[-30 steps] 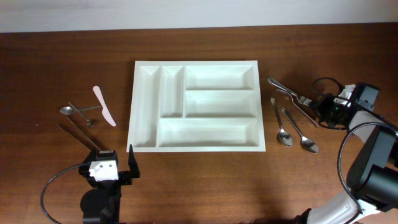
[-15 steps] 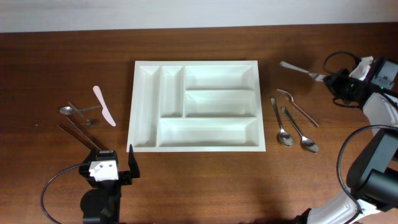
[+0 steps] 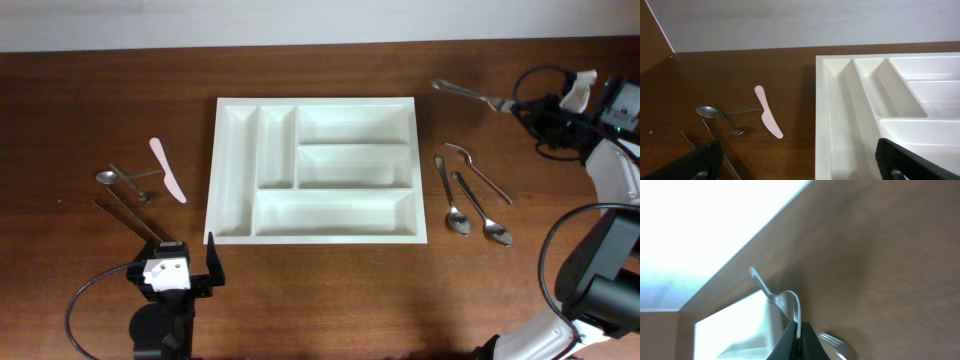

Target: Pack container

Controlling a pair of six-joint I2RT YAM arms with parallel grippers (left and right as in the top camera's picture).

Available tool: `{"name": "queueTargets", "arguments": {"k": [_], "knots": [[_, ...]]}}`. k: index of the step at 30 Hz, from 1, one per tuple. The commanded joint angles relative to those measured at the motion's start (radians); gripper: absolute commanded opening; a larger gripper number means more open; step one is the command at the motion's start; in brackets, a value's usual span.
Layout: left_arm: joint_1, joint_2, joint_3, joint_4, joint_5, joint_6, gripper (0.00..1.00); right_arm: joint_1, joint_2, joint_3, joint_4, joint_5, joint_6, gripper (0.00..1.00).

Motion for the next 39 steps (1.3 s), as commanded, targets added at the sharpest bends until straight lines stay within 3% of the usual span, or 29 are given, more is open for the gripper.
{"name": "queueTargets", "arguments": {"k": [1,6,13,24,25,26,28,31,34,39], "knots": [[0.004,-0.008,-0.005,0.003,0.013,0.016,0.99,0.064,-0.006,0.061,-0.020,-0.140,-0.074,0.04],[0.004,-0.008,-0.005,0.003,0.014,0.016,0.99,0.212,-0.006,0.063,-0.052,-0.148,-0.123,0.04],[0.004,-0.008,-0.005,0.003,0.013,0.016,0.99,0.409,0.017,0.063,-0.071,0.063,-0.077,0.04],[0.004,-0.008,-0.005,0.003,0.013,0.016,0.99,0.452,0.134,0.063,-0.062,0.163,-0.028,0.04],[0.004,-0.008,-0.005,0.003,0.014,0.016,0.99,0.452,0.134,0.063,-0.061,0.163,-0.028,0.13],[0.004,-0.008,-0.005,0.003,0.013,0.016,0.99,0.452,0.134,0.063,-0.061,0.163,-0.028,0.38],[0.004,-0.008,-0.005,0.002,0.013,0.016,0.99,0.452,0.134,0.063,-0.060,0.162,-0.029,0.60],[0.004,-0.008,-0.005,0.003,0.013,0.016,0.99,0.452,0.134,0.072,-0.066,0.137,-0.048,0.64],[0.004,-0.008,-0.005,0.003,0.013,0.016,0.99,0.444,0.130,0.147,-0.198,0.158,-0.124,0.65],[0.004,-0.008,-0.005,0.003,0.013,0.016,0.99,0.411,0.127,0.288,-0.499,0.429,-0.240,0.65]]}}
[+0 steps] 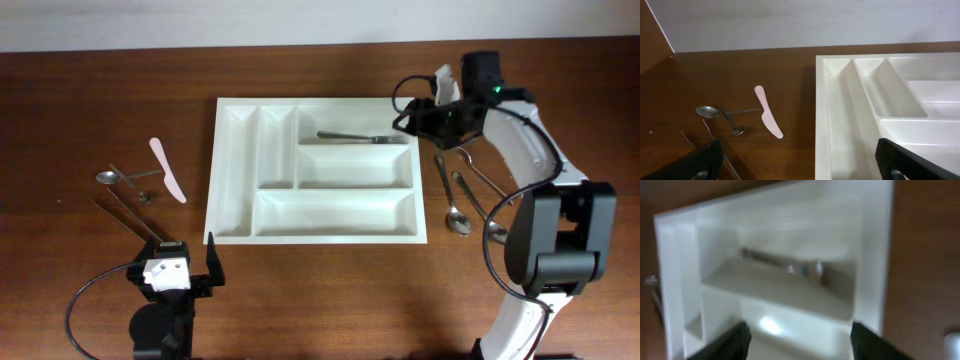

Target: Pack container

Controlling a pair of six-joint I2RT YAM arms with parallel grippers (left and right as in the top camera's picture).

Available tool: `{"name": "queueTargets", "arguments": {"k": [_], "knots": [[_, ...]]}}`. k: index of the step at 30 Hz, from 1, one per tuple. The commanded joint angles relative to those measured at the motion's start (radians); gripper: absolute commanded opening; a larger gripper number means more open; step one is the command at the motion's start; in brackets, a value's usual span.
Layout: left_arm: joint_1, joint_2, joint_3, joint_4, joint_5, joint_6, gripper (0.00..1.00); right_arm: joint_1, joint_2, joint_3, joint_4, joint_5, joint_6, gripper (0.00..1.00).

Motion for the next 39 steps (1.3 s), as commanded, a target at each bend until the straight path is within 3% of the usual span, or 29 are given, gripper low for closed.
{"name": "queueTargets", "arguments": {"k": [1,7,14,22,39], "knots": [[0.004,-0.009,-0.005,0.002,0.014,0.016,0.99,-0.039,-0.011,0.094,-0.127,0.254,-0.097,0.66],[0.004,-0.009,-0.005,0.002,0.014,0.016,0.99,-0.085,-0.011,0.098,-0.244,0.542,-0.097,0.67],[0.004,-0.009,-0.005,0.002,0.014,0.016,0.99,-0.092,-0.003,0.094,-0.248,0.643,-0.123,0.66],[0.004,-0.009,-0.005,0.002,0.014,0.016,0.99,-0.096,0.057,0.075,-0.245,0.640,-0.144,0.56],[0.004,-0.009,-0.005,0.002,0.014,0.016,0.99,-0.098,0.155,0.072,-0.237,0.595,-0.145,0.50]]}}
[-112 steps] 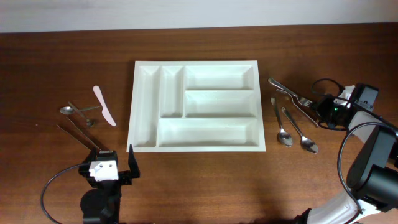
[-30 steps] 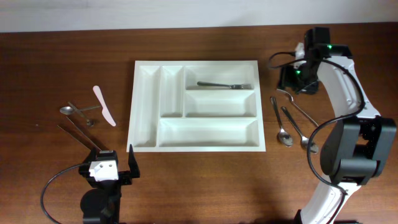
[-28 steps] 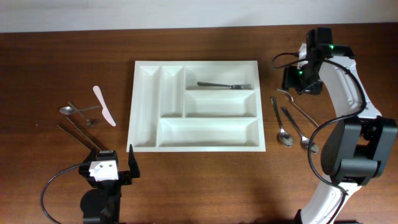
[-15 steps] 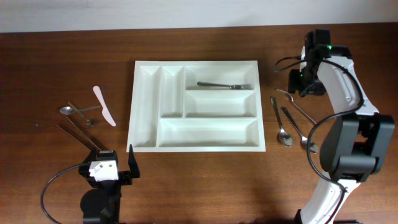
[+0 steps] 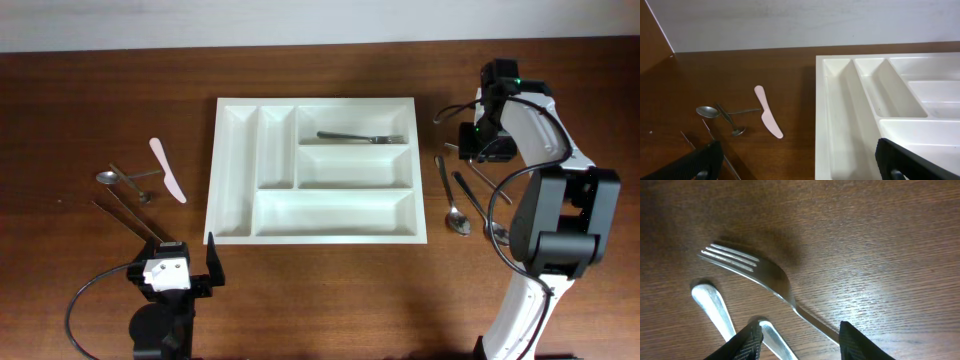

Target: Pack container

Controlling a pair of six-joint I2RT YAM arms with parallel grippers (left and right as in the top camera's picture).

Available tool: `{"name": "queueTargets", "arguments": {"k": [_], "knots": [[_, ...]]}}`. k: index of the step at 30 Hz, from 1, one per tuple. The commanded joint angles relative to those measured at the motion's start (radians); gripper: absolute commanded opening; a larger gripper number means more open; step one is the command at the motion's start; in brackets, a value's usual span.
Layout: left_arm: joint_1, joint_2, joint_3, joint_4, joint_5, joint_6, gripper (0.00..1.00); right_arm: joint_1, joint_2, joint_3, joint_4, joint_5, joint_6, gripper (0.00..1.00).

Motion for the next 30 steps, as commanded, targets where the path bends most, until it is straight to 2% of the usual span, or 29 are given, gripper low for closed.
{"name": "queueTargets", "arguments": {"k": [1,3,9,11,28,30], "knots": [[0.004,-0.008,-0.005,0.003,0.013,0.016,0.99,-0.004,0.039,-0.008,0.001,-0.024,-0.005,0.50],[0.004,-0.008,-0.005,0.003,0.013,0.016,0.99,-0.004,0.055,-0.008,0.000,-0.035,-0.005,0.49],[0.004,-0.008,-0.005,0.003,0.013,0.016,0.99,-0.003,0.061,-0.011,0.012,-0.039,-0.005,0.31],[0.004,-0.008,-0.005,0.003,0.014,0.016,0.99,-0.003,0.061,-0.011,0.012,-0.039,-0.005,0.29],[0.004,-0.008,-0.005,0.003,0.013,0.016,0.99,-0.004,0.093,-0.057,0.042,-0.038,-0.005,0.29],[0.004,-0.008,-0.005,0.003,0.013,0.016,0.99,-0.004,0.093,-0.075,0.052,-0.038,-0.005,0.25]]}}
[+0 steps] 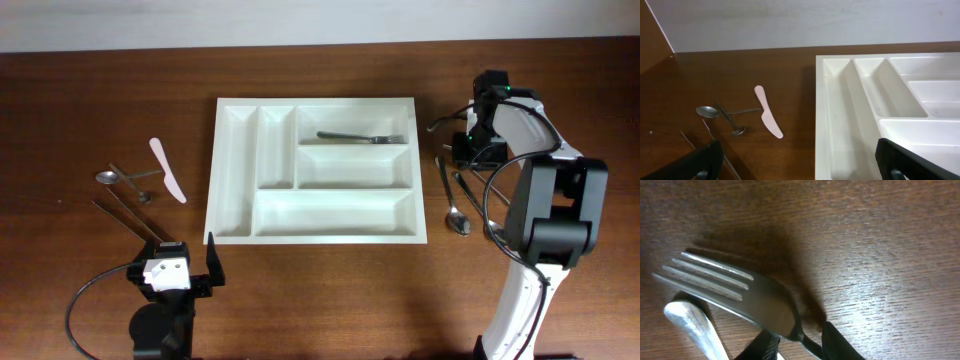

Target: Pack container

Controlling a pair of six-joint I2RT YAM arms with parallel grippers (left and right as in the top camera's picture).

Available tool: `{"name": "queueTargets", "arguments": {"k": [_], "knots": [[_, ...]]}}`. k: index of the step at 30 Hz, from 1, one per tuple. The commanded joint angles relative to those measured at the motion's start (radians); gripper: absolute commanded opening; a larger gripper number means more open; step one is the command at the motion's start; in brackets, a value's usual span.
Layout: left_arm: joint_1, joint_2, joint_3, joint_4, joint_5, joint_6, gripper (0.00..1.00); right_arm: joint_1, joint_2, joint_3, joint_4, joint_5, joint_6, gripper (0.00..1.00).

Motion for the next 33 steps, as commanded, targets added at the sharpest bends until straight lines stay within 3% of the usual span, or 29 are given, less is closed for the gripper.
{"name": "queueTargets", "arguments": {"k": [1,2,15,28,33], "knots": [[0.004,-0.008,-0.005,0.003,0.013,0.015,0.99,-0.004,0.018,-0.061,0.019,-0.004,0.005,0.10],[0.004,-0.008,-0.005,0.003,0.013,0.015,0.99,-0.004,0.018,-0.070,0.023,-0.004,0.005,0.04],[0.004,-0.008,-0.005,0.003,0.014,0.015,0.99,-0.035,0.017,-0.063,0.028,-0.005,0.001,0.04],[0.004,-0.008,-0.005,0.002,0.013,0.015,0.99,-0.020,-0.011,0.445,-0.267,-0.275,-0.161,0.04],[0.004,-0.008,-0.005,0.003,0.013,0.015,0.99,0.053,-0.011,0.560,-0.263,-0.473,-0.228,0.04]]}}
